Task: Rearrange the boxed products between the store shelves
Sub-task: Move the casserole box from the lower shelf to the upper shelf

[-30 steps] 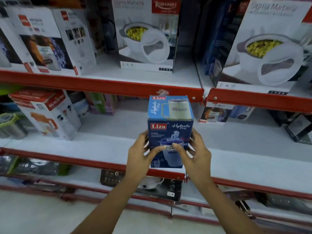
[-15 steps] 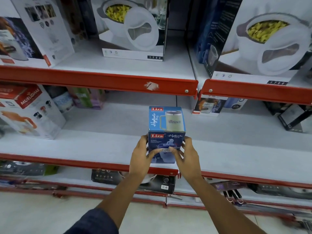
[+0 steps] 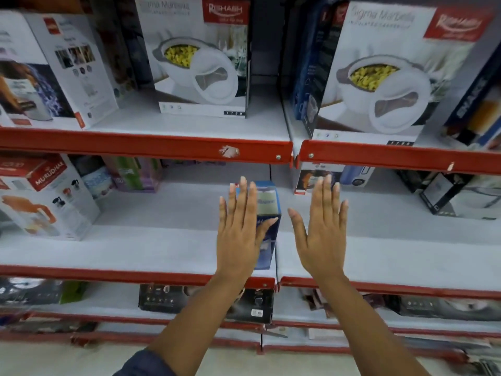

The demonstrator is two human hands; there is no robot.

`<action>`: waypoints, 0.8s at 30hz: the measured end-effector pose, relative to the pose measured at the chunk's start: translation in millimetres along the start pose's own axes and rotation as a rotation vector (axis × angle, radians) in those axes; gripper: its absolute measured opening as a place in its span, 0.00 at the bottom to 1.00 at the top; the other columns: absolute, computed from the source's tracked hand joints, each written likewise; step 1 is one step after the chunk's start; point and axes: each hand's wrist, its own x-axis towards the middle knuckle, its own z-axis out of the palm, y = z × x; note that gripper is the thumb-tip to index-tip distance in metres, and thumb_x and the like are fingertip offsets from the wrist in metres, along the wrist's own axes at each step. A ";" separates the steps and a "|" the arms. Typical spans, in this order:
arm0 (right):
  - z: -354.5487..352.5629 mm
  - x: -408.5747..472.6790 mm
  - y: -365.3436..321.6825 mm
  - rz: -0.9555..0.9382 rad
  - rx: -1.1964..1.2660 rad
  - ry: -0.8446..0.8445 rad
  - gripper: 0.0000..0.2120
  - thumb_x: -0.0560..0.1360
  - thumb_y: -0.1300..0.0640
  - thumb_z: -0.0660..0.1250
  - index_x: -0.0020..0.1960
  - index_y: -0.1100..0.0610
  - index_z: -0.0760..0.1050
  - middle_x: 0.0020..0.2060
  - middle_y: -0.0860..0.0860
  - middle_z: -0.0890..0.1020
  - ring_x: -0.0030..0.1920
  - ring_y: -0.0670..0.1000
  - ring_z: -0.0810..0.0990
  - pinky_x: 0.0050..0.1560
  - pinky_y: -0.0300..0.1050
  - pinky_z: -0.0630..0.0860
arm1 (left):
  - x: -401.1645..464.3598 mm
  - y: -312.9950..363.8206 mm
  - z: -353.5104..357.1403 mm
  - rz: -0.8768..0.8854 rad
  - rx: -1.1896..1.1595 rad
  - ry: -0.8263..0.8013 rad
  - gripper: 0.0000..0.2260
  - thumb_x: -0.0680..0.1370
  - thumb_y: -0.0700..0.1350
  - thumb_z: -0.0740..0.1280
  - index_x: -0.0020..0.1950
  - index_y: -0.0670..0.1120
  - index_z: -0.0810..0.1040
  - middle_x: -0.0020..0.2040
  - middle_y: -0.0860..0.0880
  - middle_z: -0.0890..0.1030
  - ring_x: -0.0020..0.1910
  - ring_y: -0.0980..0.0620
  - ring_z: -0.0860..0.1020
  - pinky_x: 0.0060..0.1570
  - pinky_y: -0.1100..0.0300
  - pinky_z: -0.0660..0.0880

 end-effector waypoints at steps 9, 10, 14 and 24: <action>-70.4 103.0 18.0 -0.018 -0.046 0.273 0.33 0.81 0.41 0.47 0.78 0.58 0.47 0.79 0.53 0.50 0.79 0.52 0.45 0.78 0.50 0.43 | 133.0 65.7 -4.3 0.110 -0.107 0.075 0.31 0.82 0.60 0.47 0.78 0.42 0.50 0.79 0.41 0.58 0.78 0.48 0.52 0.77 0.53 0.49; -75.8 113.8 22.4 -0.012 -0.050 0.290 0.33 0.80 0.41 0.47 0.79 0.58 0.47 0.79 0.53 0.50 0.79 0.52 0.45 0.78 0.49 0.42 | 146.1 72.3 -5.1 0.117 -0.125 0.076 0.32 0.81 0.61 0.45 0.78 0.42 0.49 0.79 0.42 0.56 0.78 0.48 0.51 0.77 0.53 0.49; -92.1 152.5 46.6 0.036 -0.027 0.344 0.35 0.79 0.39 0.47 0.79 0.56 0.44 0.80 0.53 0.49 0.79 0.52 0.44 0.78 0.47 0.40 | 190.0 90.1 -0.4 0.064 -0.310 0.009 0.34 0.79 0.62 0.50 0.78 0.45 0.42 0.81 0.48 0.47 0.79 0.53 0.43 0.76 0.57 0.50; -116.1 201.5 101.7 0.174 0.225 0.253 0.40 0.78 0.42 0.57 0.78 0.54 0.38 0.79 0.52 0.39 0.79 0.51 0.44 0.75 0.54 0.55 | 242.3 88.3 11.2 -0.211 -0.638 -0.365 0.37 0.77 0.67 0.52 0.80 0.49 0.50 0.81 0.47 0.54 0.79 0.48 0.51 0.76 0.46 0.55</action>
